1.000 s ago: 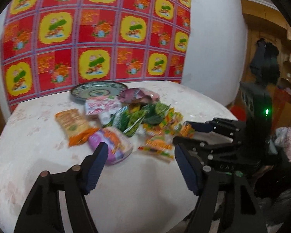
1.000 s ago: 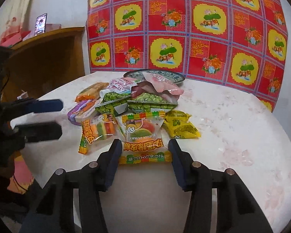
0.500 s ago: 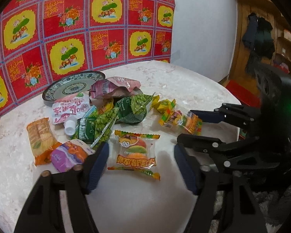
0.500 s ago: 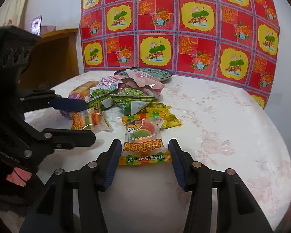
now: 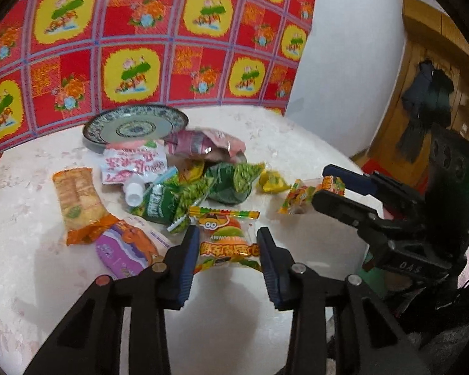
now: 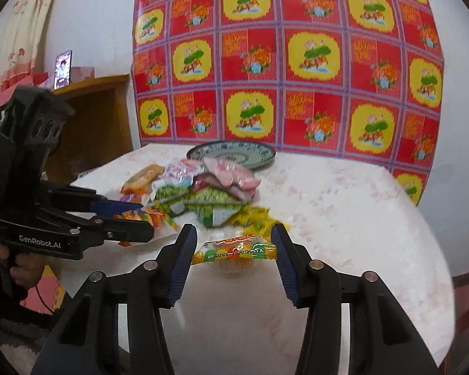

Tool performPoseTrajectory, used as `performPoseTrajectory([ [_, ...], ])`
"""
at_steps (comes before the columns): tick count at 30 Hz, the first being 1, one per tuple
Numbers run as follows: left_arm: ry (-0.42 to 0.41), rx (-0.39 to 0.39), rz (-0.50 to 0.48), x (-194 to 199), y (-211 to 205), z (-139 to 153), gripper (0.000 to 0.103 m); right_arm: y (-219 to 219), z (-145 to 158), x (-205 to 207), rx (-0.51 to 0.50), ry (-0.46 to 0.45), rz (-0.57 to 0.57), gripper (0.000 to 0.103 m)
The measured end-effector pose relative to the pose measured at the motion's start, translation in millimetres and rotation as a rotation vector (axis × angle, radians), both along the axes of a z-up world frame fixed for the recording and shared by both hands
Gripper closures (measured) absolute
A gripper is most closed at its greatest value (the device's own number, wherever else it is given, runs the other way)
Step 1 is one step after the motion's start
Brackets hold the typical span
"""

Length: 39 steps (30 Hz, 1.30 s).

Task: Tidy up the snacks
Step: 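Reach the right tool to the orange gummy candy bag and close on it, then carry the gummy bag with the right tool over the blue-and-white plate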

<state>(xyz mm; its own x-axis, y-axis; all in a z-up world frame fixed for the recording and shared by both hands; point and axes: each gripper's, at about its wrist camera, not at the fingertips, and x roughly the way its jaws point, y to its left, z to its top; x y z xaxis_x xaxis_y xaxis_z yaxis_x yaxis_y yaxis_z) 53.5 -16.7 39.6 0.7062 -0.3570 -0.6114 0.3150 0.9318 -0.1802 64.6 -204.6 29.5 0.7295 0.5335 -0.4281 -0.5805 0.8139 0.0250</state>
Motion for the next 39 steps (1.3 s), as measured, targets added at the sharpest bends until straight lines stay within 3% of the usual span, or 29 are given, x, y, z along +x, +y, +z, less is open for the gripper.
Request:
performPoseTrajectory([
  [8, -0.135, -0.03, 0.064, -30.9, 20.1, 29.8, 0.067, -11.0, 22.3, 7.7, 0.066, 0.018, 0.008, 0.052],
  [14, -0.234, -0.102, 0.102, -41.3, 43.2, 46.2, 0.067, -3.1, 35.1, 12.7, 0.051, -0.023, 0.014, 0.052],
  [19, -0.294, -0.11, 0.13, -37.7, 55.4, 60.8, 0.067, 6.4, 43.2, 21.3, 0.03, -0.023, 0.05, 0.052],
  [27, -0.281, 0.017, 0.148, -13.3, 48.7, 76.3, 0.067, 25.3, 61.6, 47.1, -0.006, -0.008, 0.102, 0.052],
  [34, -0.245, 0.209, 0.141, 23.3, 35.6, 86.8, 0.067, 43.1, 71.5, 74.6, -0.094, 0.007, 0.13, 0.052],
  [39, -0.242, 0.255, 0.142, 48.4, 38.5, 90.5, 0.067, 55.9, 79.9, 102.8, -0.135, 0.021, 0.16, 0.052],
])
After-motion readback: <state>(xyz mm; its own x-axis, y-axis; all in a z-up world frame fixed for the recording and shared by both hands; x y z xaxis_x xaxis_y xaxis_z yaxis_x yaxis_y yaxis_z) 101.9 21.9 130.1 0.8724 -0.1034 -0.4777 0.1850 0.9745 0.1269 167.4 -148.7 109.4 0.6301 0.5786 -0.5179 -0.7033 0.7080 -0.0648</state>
